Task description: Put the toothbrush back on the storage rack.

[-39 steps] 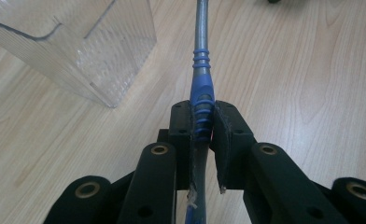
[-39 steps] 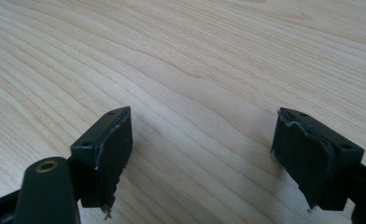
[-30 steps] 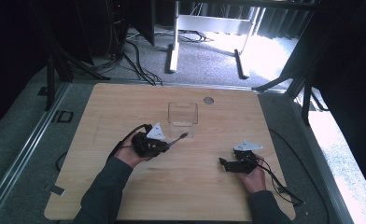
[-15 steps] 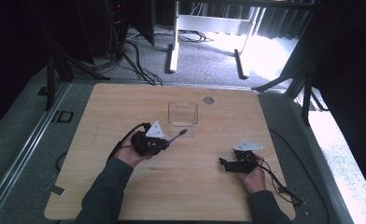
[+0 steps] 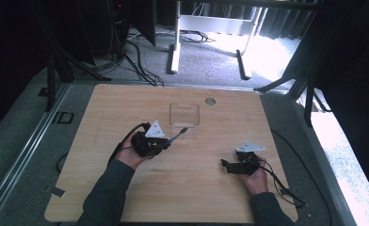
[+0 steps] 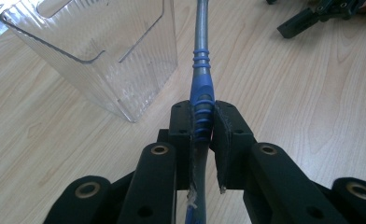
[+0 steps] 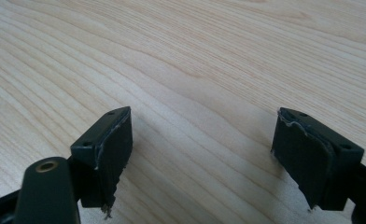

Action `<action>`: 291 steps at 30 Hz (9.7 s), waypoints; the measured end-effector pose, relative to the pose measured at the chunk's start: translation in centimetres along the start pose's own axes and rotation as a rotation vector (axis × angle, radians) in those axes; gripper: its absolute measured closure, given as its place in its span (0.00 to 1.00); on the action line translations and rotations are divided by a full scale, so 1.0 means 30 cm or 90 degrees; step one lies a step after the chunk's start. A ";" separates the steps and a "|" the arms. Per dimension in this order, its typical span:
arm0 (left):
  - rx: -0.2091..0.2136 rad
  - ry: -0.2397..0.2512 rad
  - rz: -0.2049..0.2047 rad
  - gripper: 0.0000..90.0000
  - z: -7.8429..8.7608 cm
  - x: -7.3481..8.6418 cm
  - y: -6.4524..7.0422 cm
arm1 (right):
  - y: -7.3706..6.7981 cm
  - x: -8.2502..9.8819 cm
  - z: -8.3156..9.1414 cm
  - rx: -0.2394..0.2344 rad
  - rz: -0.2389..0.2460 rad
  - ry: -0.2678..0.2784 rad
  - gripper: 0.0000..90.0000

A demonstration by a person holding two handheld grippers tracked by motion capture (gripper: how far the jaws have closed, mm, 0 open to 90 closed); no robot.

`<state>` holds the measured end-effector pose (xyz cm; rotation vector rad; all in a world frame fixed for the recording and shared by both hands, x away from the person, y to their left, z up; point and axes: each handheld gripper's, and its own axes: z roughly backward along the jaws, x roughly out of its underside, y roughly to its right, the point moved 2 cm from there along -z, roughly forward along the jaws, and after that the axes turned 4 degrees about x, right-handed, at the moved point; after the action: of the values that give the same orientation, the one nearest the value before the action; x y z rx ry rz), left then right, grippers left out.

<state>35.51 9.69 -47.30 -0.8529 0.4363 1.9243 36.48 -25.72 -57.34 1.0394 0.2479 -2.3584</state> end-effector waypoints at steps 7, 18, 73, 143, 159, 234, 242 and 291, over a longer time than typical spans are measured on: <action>-0.008 0.010 0.004 0.88 0.009 -0.004 -0.002 | 0.001 0.000 0.000 0.000 0.002 0.001 0.22; -0.015 0.021 0.010 0.88 0.014 -0.013 -0.004 | 0.001 0.000 0.000 0.000 0.002 0.001 0.22; -0.044 0.106 0.080 0.88 0.030 -0.058 -0.031 | 0.001 0.000 0.000 0.000 0.002 0.001 0.22; -0.114 0.190 0.116 0.88 0.008 -0.141 -0.032 | 0.000 0.000 0.000 0.000 0.001 0.000 0.22; -0.125 0.219 0.125 0.88 0.001 -0.158 -0.038 | 0.001 0.000 0.000 0.001 0.002 0.001 0.22; -0.158 0.314 0.158 0.88 -0.065 -0.220 -0.102 | 0.001 0.000 0.000 0.001 0.002 0.001 0.22; -0.162 0.326 0.164 0.88 -0.083 -0.222 -0.113 | 0.001 0.000 0.000 0.000 0.003 0.001 0.22; -0.184 0.331 0.183 0.88 -0.171 -0.208 -0.191 | 0.000 0.000 0.000 0.000 0.001 0.000 0.22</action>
<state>44.36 5.43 -46.07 -1.5655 0.6233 2.0435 36.48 -25.72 -57.34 1.0402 0.2467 -2.3565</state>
